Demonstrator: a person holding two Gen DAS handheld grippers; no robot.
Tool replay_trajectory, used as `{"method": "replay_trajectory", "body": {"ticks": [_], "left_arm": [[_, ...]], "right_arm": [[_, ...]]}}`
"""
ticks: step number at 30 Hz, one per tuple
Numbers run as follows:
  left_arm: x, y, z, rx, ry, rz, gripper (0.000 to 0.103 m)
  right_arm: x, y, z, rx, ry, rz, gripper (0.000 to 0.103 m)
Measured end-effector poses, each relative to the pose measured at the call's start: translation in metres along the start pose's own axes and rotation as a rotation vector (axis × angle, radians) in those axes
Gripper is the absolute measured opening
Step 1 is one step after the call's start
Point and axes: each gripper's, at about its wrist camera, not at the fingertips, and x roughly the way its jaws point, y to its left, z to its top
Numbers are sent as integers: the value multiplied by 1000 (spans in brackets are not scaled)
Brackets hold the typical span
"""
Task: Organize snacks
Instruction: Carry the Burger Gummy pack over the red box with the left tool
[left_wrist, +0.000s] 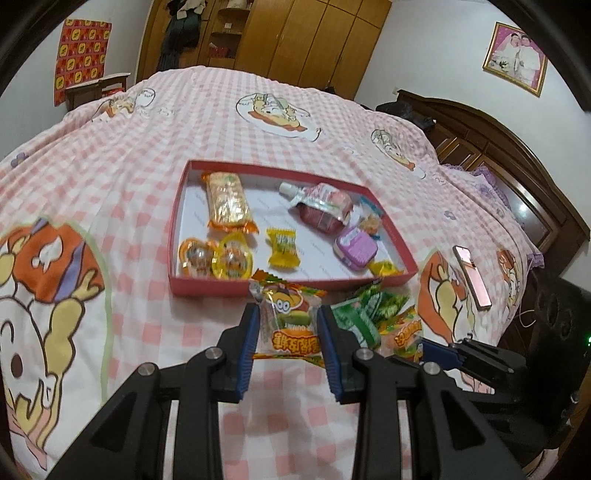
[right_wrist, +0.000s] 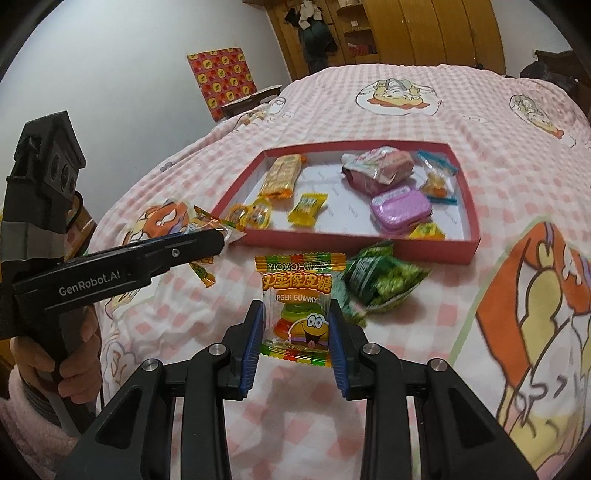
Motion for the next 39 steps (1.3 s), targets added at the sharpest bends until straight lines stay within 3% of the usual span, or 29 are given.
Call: {"method": "replay_trajectory", "body": {"ticks": [24, 39], "left_arm": [[61, -5, 74, 33, -28, 30, 33], [101, -4, 108, 26, -29, 54, 33]], "right_arm": [[19, -42, 71, -28, -32, -97, 34], [51, -80, 117, 25, -47, -163, 34]]}}
